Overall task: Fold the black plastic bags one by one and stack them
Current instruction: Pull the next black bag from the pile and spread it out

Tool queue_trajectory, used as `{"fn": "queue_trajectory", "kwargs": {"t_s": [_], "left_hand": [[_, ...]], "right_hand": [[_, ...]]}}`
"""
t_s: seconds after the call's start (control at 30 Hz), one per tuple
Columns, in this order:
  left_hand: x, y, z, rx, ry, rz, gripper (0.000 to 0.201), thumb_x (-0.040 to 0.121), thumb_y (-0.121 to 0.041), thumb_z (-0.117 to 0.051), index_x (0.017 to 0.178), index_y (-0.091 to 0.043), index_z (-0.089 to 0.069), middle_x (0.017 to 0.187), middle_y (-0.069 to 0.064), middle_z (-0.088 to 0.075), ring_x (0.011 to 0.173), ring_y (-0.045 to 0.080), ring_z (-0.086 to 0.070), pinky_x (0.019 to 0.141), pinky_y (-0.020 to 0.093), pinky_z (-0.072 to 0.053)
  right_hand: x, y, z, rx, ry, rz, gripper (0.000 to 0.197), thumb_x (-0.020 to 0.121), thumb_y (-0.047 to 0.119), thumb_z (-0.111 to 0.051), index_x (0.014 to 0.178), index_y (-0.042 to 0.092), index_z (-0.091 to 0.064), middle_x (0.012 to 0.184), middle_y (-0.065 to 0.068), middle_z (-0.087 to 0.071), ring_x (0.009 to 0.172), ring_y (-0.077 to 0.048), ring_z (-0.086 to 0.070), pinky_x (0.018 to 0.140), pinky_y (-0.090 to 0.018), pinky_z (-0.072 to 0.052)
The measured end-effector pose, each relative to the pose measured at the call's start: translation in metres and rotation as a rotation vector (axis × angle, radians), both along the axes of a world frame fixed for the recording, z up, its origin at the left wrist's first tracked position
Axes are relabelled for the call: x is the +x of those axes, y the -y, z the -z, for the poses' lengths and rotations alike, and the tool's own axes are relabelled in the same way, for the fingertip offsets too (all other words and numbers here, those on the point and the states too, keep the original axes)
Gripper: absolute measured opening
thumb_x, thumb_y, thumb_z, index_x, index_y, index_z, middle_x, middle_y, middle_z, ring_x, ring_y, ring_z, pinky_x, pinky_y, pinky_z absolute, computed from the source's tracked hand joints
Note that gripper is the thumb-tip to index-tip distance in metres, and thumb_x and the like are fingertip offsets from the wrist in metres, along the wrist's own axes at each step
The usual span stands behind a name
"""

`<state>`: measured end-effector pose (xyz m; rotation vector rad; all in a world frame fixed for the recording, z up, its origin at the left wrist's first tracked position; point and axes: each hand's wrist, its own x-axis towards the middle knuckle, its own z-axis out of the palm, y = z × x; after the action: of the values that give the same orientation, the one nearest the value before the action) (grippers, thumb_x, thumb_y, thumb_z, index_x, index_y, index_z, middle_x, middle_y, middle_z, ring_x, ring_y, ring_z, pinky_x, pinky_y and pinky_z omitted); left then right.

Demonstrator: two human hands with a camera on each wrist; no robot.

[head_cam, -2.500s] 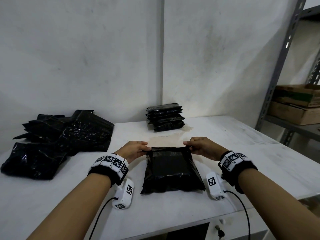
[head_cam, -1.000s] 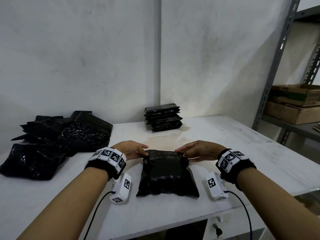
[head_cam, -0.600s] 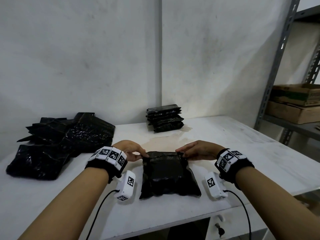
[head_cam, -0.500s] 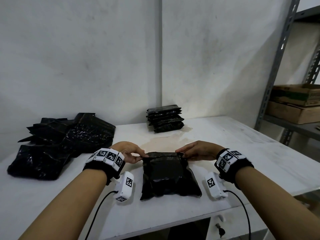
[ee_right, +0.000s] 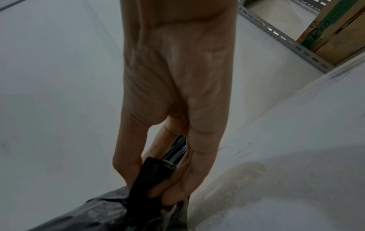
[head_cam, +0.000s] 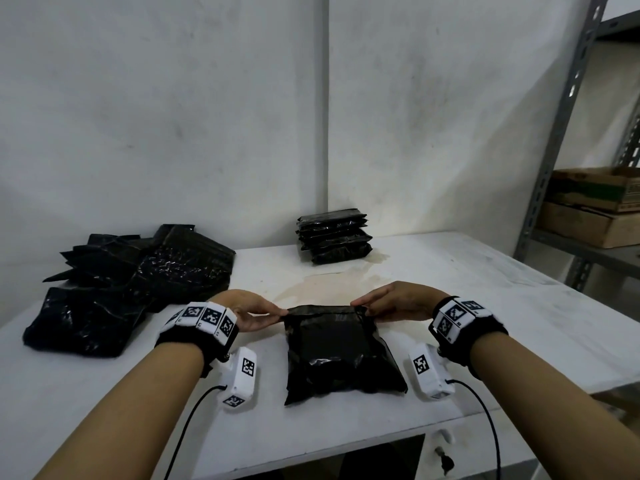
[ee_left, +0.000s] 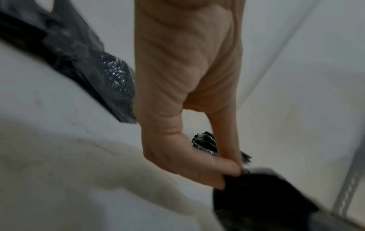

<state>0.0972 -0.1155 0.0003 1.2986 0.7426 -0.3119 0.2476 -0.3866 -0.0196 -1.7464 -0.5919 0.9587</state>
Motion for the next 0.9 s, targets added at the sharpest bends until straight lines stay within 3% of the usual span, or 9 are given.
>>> {"fn": "queue_trajectory", "kwargs": {"t_s": [0.07,0.13,0.2,0.3,0.47,0.57,0.67,0.8,0.9], "left_hand": [[-0.005,-0.004,-0.002,0.292,-0.108,0.108,0.014,0.077,0.001,-0.073,0.085,-0.003,-0.062,0.063,0.007,-0.063,0.046,0.012,-0.06,0.04,0.017,-0.048],[-0.006,-0.006,-0.004,0.66,-0.09,0.218,0.015,0.076,-0.002,-0.074,0.088,-0.009,-0.067,0.071,0.005,-0.057,0.055,0.012,-0.052,0.052,0.018,-0.045],[-0.002,-0.002,-0.004,0.84,0.207,0.149,0.021,0.082,0.005,-0.061,0.096,-0.009,-0.068,0.092,0.005,-0.058,0.075,0.014,-0.051,0.067,0.019,-0.044],[-0.001,0.022,-0.013,1.037,0.667,0.163,0.024,0.085,0.003,-0.058,0.099,-0.011,-0.072,0.098,-0.005,-0.062,0.086,0.01,-0.058,0.07,0.009,-0.042],[0.014,0.064,-0.007,1.092,0.582,0.665,0.033,0.073,-0.034,-0.081,0.105,-0.03,-0.075,0.105,-0.011,-0.07,0.098,0.001,-0.061,0.087,0.013,-0.044],[0.02,0.073,-0.004,1.136,0.541,0.673,0.042,0.069,-0.032,-0.083,0.11,-0.027,-0.073,0.108,-0.009,-0.07,0.097,0.0,-0.057,0.077,0.002,-0.037],[0.021,0.074,-0.004,1.102,0.517,0.684,0.042,0.072,-0.026,-0.083,0.112,-0.022,-0.072,0.109,-0.008,-0.068,0.098,0.0,-0.055,0.08,0.004,-0.037],[0.023,0.072,0.001,1.036,0.535,0.661,0.04,0.071,-0.022,-0.083,0.11,-0.019,-0.073,0.1,-0.011,-0.065,0.102,0.004,-0.058,0.09,0.011,-0.041],[0.024,0.069,0.004,0.983,0.547,0.635,0.039,0.069,-0.02,-0.085,0.106,-0.02,-0.075,0.098,-0.013,-0.067,0.101,0.003,-0.06,0.09,0.01,-0.042]], "right_hand": [[0.0,-0.001,-0.002,-0.011,0.023,-0.011,0.031,0.088,-0.009,-0.058,0.108,0.01,-0.072,0.111,-0.011,-0.07,0.101,-0.018,-0.065,0.094,-0.026,-0.052],[0.0,-0.001,-0.005,-0.024,0.041,-0.024,0.029,0.087,-0.008,-0.06,0.104,0.011,-0.073,0.105,-0.008,-0.072,0.097,-0.016,-0.067,0.093,-0.026,-0.053],[0.0,-0.002,-0.006,-0.033,0.058,-0.032,0.028,0.086,-0.007,-0.061,0.104,0.011,-0.074,0.104,-0.008,-0.073,0.096,-0.016,-0.068,0.093,-0.026,-0.053],[0.0,-0.004,-0.006,-0.035,0.068,-0.031,0.028,0.086,-0.007,-0.062,0.104,0.011,-0.074,0.105,-0.009,-0.073,0.097,-0.017,-0.067,0.093,-0.026,-0.053],[0.0,-0.003,-0.002,-0.039,0.056,-0.014,0.028,0.086,-0.007,-0.062,0.105,0.01,-0.073,0.108,-0.01,-0.071,0.1,-0.018,-0.066,0.096,-0.028,-0.051],[0.002,0.002,-0.002,-0.064,0.047,-0.005,0.024,0.089,0.005,-0.065,0.111,0.012,-0.071,0.115,-0.01,-0.069,0.101,-0.018,-0.065,0.093,-0.028,-0.053],[0.004,0.012,-0.009,-0.083,0.023,0.097,0.031,0.098,0.032,-0.053,0.119,0.013,-0.065,0.109,-0.005,-0.069,0.09,-0.018,-0.069,0.076,-0.028,-0.057],[0.012,0.025,-0.009,-0.205,0.331,0.031,0.039,0.091,0.0,-0.052,0.122,0.022,-0.063,0.113,0.004,-0.066,0.088,-0.008,-0.062,0.074,-0.021,-0.047],[0.009,0.019,-0.007,-0.297,0.542,-0.079,0.041,0.083,0.0,-0.066,0.116,0.024,-0.068,0.101,0.012,-0.067,0.082,0.002,-0.057,0.065,-0.015,-0.043]]}}
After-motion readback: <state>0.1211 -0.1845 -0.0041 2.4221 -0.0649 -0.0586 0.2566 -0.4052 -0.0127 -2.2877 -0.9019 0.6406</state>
